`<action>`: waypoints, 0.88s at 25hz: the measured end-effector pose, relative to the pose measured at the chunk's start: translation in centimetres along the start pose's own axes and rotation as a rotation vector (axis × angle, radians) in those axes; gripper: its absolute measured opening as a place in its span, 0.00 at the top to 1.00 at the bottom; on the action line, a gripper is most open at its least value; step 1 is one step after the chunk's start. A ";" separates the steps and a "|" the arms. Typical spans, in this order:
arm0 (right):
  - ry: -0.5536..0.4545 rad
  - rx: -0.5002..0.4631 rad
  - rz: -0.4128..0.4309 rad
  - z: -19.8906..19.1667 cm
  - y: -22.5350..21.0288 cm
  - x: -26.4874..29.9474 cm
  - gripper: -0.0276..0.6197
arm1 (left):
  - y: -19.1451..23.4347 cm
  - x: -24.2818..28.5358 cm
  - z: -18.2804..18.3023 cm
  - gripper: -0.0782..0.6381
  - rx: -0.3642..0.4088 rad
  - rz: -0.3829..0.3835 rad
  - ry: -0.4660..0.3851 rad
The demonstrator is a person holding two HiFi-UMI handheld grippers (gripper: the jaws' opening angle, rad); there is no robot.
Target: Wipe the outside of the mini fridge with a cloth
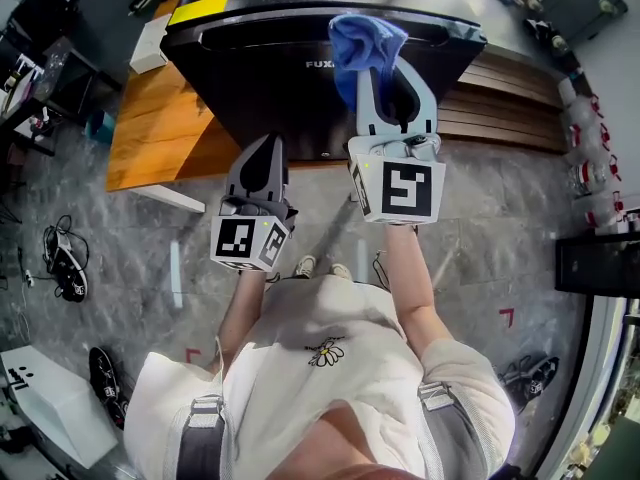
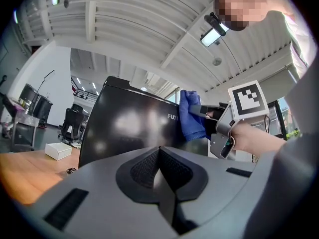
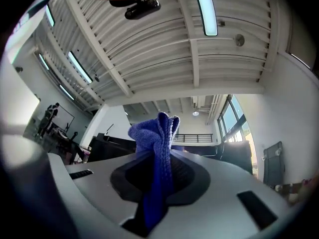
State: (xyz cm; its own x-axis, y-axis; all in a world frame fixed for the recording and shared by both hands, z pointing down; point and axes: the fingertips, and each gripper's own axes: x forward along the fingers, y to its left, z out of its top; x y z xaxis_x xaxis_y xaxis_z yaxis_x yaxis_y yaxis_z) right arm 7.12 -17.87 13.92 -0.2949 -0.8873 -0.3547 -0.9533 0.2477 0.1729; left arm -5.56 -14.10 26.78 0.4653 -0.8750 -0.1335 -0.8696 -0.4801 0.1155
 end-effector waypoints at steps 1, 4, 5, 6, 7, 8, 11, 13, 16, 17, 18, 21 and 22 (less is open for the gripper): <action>-0.015 -0.007 0.007 0.0 -0.4 -0.2 0.86 | -0.4 0.2 -0.1 0.88 0.000 -0.002 0.004; -0.033 -0.027 0.006 -0.1 -1.2 -0.5 0.86 | -1.4 0.5 -0.5 0.88 0.003 -0.012 0.019; -0.034 -0.028 0.001 -0.1 -1.4 -0.6 0.86 | -1.6 0.6 -0.6 0.88 0.007 -0.013 0.022; -0.037 -0.023 -0.006 -0.1 -1.7 -0.7 0.86 | -1.7 0.6 -0.6 0.88 0.011 -0.013 0.024; -0.041 -0.014 -0.015 0.0 -2.0 -0.7 0.86 | -1.8 0.6 -0.6 0.88 0.014 -0.012 0.024; -0.047 -0.001 -0.029 0.1 -2.5 -0.8 0.86 | -1.8 0.6 -0.5 0.88 0.016 -0.009 0.024; -0.048 -0.006 -0.065 -0.1 -4.3 -1.3 0.86 | -1.4 0.6 -0.2 0.88 0.020 0.007 0.023; -0.052 -0.016 -0.094 -0.4 -5.8 -1.8 0.86 | -1.2 0.5 -0.1 0.88 0.023 0.017 0.020; -0.060 -0.020 -0.142 -0.7 -7.8 -2.4 0.86 | -1.0 0.4 -0.2 0.88 0.029 0.028 0.020; -0.062 -0.018 -0.159 -0.8 -8.4 -2.7 0.86 | -1.0 0.3 -0.2 0.88 0.031 0.030 0.020; -0.063 -0.014 -0.177 -0.8 -9.1 -2.9 0.86 | -1.1 0.3 -0.2 0.88 0.033 0.032 0.020; -0.063 -0.006 -0.219 -0.9 -10.8 -3.5 0.86 | -1.3 0.2 -0.2 0.88 0.037 0.034 0.024; -0.062 -0.006 -0.228 -1.0 -11.2 -3.6 0.86 | -1.3 0.2 -0.3 0.88 0.037 0.035 0.026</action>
State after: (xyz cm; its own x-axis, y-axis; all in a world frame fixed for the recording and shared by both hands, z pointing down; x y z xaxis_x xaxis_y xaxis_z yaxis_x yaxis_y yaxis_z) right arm 18.95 -17.84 14.18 -0.0753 -0.8942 -0.4412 -0.9954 0.0408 0.0872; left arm -4.34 -13.64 26.87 0.4381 -0.8928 -0.1045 -0.8908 -0.4468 0.0829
